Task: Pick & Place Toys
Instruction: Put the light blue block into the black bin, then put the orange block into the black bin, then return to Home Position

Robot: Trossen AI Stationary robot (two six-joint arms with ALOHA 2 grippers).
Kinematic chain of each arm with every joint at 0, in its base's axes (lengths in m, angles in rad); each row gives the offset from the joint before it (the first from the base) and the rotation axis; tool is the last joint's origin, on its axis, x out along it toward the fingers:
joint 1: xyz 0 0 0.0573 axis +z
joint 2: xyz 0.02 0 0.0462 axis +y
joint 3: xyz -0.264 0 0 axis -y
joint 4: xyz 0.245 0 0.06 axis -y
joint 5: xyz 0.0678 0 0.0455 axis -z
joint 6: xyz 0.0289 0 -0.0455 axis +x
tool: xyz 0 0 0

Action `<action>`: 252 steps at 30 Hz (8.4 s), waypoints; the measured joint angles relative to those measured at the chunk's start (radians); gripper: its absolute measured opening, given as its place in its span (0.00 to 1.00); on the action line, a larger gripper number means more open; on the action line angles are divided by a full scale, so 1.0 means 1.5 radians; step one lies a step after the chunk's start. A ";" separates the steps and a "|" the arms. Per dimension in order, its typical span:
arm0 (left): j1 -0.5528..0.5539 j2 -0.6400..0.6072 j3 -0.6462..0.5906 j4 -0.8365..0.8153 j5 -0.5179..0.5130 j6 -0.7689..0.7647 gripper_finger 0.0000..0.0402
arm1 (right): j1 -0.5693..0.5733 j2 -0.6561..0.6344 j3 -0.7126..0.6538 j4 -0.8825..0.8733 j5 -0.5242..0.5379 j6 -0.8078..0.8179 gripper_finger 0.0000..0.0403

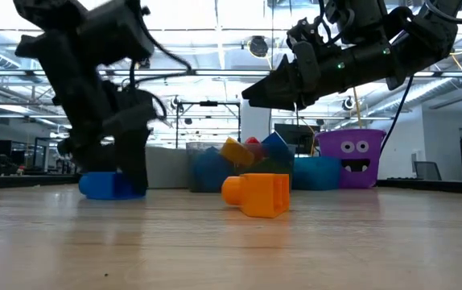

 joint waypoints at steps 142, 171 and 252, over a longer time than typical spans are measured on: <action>0.112 -0.323 -0.083 0.338 0.107 0.554 0.81 | 0.165 0.248 0.232 -0.242 -0.101 -0.008 0.62; 0.112 -0.323 -0.082 0.330 0.107 0.555 0.81 | 0.164 0.408 0.362 -0.180 -0.256 -0.059 0.52; 0.118 -1.067 -0.314 -0.010 0.187 0.568 0.81 | 0.137 -0.877 -0.171 -0.586 -0.063 0.114 0.93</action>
